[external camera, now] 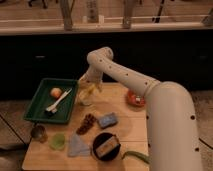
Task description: Place banana in paper cup
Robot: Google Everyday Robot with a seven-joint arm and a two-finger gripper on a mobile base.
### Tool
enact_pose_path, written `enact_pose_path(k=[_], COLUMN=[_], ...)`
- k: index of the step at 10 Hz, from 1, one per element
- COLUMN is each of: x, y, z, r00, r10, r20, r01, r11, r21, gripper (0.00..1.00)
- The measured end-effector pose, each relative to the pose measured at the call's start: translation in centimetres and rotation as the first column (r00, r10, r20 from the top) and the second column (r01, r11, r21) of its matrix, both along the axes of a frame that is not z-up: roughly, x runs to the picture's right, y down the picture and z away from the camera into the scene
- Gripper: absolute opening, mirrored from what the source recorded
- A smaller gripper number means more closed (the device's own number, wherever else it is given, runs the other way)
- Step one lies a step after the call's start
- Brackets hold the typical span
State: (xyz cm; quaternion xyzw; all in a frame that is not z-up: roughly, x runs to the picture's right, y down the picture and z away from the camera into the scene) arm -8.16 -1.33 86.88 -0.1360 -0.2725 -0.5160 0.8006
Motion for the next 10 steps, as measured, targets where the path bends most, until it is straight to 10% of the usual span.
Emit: enact_pose_path(k=[10], x=[0.07], y=[0.01], z=[0.37], r00=[0.999], r10=[-0.023], r20=[0.036], r01=[0.023], r11=[0.9995], r21=[-0.019], gripper=[0.8])
